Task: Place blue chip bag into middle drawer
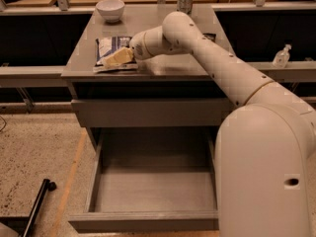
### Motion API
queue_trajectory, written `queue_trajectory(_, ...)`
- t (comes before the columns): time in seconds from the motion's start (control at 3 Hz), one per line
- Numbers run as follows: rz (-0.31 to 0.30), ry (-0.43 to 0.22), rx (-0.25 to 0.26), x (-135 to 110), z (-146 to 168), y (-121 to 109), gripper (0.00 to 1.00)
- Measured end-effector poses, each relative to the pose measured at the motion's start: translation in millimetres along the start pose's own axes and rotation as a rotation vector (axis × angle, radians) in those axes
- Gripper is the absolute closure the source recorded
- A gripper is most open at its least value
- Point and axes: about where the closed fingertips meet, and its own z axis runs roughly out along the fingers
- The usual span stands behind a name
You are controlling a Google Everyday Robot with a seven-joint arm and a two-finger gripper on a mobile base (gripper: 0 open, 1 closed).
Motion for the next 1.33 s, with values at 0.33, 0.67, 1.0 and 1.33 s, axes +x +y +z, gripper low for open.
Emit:
queue_trajectory(0.33, -0.001, -0.001, -0.006, 0.9, 1.6, 1.5, 0.4)
queue_trajectory(0.67, 0.0, -0.003, 0.001, 0.9, -1.9, 2.4, 0.62)
queue_trajectory(1.0, -0.041, -0.017, 0.037, -13.8, -22.7, 5.6, 0.93)
queue_trajectory(1.33, -0.082, -0.021, 0.076, -27.3, -46.7, 10.7, 1.0)
